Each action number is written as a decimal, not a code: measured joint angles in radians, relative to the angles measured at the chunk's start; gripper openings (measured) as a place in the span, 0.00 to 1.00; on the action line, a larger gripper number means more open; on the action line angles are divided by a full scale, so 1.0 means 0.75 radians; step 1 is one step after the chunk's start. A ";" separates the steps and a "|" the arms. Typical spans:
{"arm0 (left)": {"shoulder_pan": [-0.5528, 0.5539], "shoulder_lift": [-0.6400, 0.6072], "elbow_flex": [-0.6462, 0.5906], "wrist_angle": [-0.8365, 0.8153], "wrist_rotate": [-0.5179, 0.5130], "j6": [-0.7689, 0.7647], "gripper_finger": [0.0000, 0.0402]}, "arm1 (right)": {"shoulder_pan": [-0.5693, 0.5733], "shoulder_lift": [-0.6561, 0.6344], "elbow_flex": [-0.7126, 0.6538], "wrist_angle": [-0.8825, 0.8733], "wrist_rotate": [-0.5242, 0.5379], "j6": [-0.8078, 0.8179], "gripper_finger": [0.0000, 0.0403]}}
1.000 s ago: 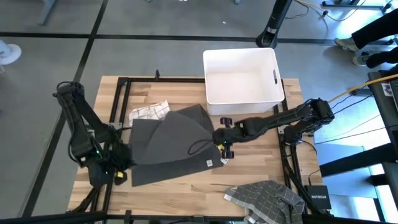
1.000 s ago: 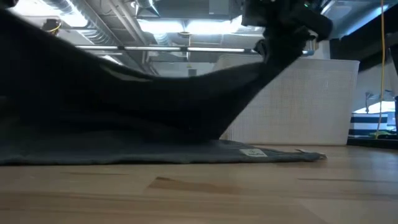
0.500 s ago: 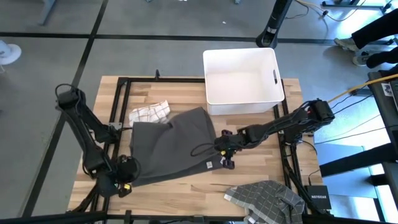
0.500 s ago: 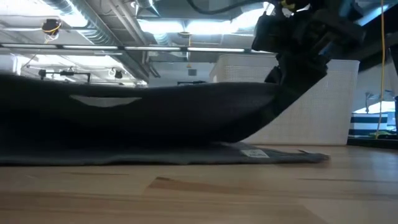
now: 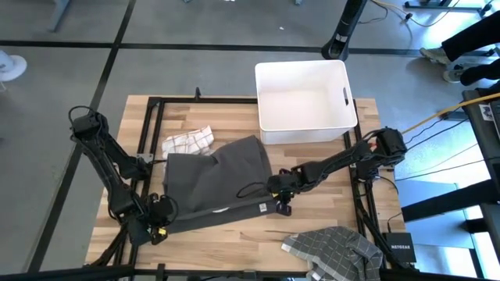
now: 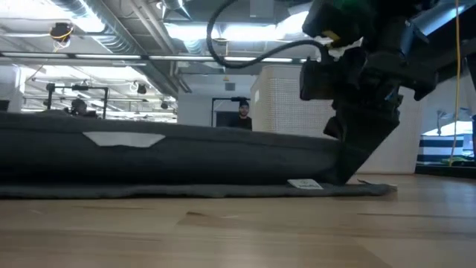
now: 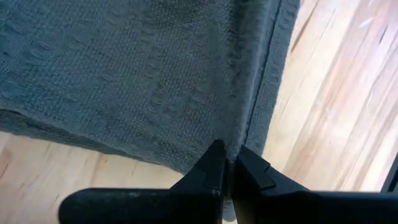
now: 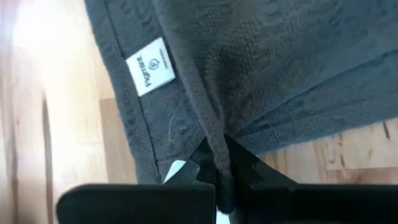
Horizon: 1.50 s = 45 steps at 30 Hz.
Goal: Fold towel
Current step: Fold the gray towel
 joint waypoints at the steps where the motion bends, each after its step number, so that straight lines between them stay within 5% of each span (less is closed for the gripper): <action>1: -0.001 -0.001 -0.002 0.001 0.000 0.000 0.01 | 0.000 0.005 0.000 0.000 0.000 0.019 0.02; 10: 0.000 -0.001 -0.006 -0.002 0.004 0.010 0.01 | -0.001 0.013 0.001 -0.002 -0.068 0.024 0.06; 20: -0.001 -0.001 -0.006 0.003 0.017 -0.032 0.19 | -0.001 0.014 0.029 -0.038 -0.156 0.025 0.32; 25: 0.029 -0.063 -0.006 0.053 0.284 -0.062 0.30 | -0.001 0.014 0.145 -0.269 -0.280 0.019 0.40; 29: 0.046 -0.162 0.017 0.097 0.278 -0.071 0.34 | 0.000 0.014 0.284 -0.529 -0.315 0.022 0.41; 33: 0.071 -0.217 0.036 0.072 -0.056 0.116 0.33 | 0.001 0.014 0.373 -0.559 -0.193 -0.036 0.41; 36: 0.117 -0.189 0.017 0.018 -0.241 0.222 0.32 | 0.008 0.014 0.354 -0.378 0.057 -0.158 0.41; 39: 0.177 -0.121 -0.051 0.023 -0.202 0.248 0.30 | 0.008 0.033 0.266 -0.162 0.205 -0.265 0.41; 45: 0.240 -0.001 -0.139 0.096 -0.006 0.239 0.30 | 0.008 0.119 0.142 -0.046 0.248 -0.289 0.41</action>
